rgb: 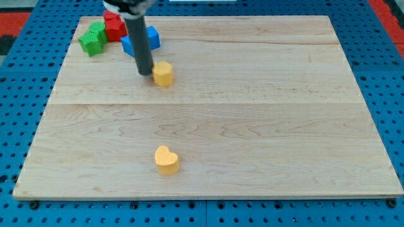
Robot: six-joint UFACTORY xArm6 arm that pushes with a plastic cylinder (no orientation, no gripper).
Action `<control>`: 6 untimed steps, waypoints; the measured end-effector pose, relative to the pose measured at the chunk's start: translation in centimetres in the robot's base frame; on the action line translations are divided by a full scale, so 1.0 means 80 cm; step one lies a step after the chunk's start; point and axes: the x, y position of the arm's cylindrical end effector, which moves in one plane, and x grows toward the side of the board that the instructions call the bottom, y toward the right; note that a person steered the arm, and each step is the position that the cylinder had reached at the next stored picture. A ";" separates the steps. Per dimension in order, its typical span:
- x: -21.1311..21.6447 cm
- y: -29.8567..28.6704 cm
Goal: Move the yellow hexagon to the left of the yellow heart
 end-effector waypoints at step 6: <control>0.148 0.116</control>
